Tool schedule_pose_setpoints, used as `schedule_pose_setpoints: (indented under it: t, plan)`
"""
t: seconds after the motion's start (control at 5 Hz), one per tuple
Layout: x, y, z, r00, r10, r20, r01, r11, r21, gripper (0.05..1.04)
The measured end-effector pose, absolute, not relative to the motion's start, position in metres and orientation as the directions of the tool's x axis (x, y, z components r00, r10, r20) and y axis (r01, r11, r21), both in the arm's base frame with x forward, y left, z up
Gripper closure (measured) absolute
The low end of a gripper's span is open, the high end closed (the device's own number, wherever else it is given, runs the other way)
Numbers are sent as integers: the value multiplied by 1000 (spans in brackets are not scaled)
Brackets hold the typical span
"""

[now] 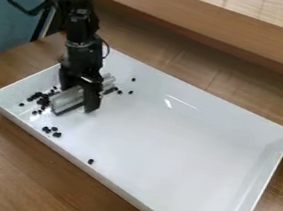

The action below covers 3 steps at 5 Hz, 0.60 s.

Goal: Sweep into pile

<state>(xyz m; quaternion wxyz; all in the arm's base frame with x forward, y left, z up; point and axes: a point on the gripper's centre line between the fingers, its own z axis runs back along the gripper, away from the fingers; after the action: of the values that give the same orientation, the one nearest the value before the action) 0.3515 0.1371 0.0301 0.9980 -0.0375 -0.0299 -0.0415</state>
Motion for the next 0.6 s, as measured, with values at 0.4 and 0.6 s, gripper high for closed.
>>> schedule_pose_setpoints:
  t: [0.4,0.6]
  plan:
    - [356,150,67,991,-17,131,31,993,-110,83]
    - [353,156,75,994,12,113,-1,995,-100,83]
